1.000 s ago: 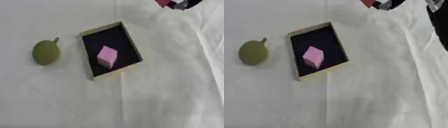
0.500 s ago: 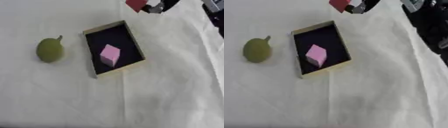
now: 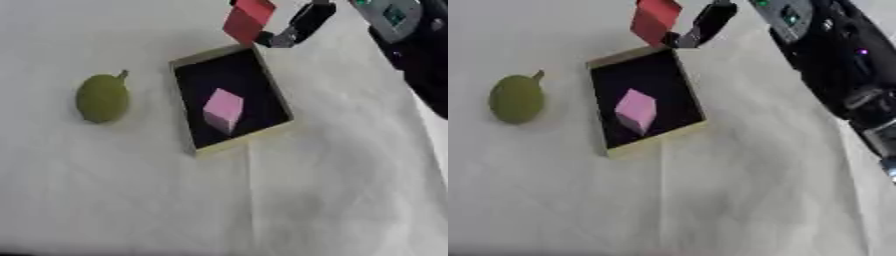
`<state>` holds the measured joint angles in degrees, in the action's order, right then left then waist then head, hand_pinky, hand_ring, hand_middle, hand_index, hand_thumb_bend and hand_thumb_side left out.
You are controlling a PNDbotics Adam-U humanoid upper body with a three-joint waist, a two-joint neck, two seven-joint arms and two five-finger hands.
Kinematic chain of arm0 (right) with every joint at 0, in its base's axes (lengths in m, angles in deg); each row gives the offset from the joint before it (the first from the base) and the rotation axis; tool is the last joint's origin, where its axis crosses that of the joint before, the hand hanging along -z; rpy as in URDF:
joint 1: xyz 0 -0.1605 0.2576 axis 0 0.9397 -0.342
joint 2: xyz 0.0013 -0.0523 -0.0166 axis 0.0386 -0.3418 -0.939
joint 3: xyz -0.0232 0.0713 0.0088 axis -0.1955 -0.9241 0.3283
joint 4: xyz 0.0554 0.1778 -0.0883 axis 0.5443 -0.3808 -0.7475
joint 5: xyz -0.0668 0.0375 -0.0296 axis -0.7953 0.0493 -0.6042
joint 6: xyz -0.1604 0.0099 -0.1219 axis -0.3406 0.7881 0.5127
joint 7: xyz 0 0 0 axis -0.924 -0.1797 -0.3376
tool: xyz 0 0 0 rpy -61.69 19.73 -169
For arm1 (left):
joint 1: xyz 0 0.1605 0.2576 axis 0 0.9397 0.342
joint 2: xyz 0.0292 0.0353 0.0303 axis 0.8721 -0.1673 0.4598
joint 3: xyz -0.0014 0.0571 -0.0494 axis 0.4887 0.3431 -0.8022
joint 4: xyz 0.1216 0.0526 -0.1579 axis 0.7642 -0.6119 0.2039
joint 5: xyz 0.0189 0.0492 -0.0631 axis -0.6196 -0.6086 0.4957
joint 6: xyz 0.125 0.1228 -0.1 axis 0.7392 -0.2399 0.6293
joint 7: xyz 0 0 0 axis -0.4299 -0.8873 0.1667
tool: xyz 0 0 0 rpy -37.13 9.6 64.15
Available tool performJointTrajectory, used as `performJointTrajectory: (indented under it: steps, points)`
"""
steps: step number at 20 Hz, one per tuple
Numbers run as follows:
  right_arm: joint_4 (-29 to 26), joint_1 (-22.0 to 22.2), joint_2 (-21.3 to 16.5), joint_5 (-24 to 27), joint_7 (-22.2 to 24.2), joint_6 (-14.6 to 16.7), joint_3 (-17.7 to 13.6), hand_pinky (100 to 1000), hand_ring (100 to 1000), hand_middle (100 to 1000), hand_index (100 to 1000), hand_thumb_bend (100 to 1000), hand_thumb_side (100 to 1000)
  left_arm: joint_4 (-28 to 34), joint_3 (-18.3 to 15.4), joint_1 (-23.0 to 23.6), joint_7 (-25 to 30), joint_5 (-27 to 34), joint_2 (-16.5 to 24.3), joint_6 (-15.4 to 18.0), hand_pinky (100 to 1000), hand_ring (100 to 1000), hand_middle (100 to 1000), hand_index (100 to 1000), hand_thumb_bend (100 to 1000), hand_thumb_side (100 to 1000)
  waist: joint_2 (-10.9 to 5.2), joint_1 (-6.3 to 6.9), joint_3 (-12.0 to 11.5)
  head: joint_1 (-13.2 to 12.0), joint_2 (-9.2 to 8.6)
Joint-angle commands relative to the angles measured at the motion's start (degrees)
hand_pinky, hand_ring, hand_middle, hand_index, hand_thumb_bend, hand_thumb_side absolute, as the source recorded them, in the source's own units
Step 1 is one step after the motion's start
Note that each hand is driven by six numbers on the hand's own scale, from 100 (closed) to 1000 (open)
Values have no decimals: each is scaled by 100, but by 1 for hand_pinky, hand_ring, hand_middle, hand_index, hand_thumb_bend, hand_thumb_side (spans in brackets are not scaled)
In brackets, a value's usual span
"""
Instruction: Pick up objects on the table and place them in the box.
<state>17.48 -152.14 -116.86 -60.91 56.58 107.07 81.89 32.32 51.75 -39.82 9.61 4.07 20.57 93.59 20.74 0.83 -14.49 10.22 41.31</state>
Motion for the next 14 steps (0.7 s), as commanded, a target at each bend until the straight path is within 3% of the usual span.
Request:
performJointTrajectory:
  steps: [1, 14]
  points:
    - [42, -47, 66, -167, 1031, 964, -40, 748, 705, 574, 702, 100, 344, 150, 7, -131, 18, -28, 129, 40, 859, 958, 909, 961, 100, 583, -145, 7, -22, 10, 10]
    - [648, 246, 268, -1304, 675, 1274, 53, 761, 739, 613, 733, 100, 423, 409, 112, 7, 34, -69, 82, 163, 859, 957, 908, 961, 100, 586, -168, -44, -2, 9, 6]
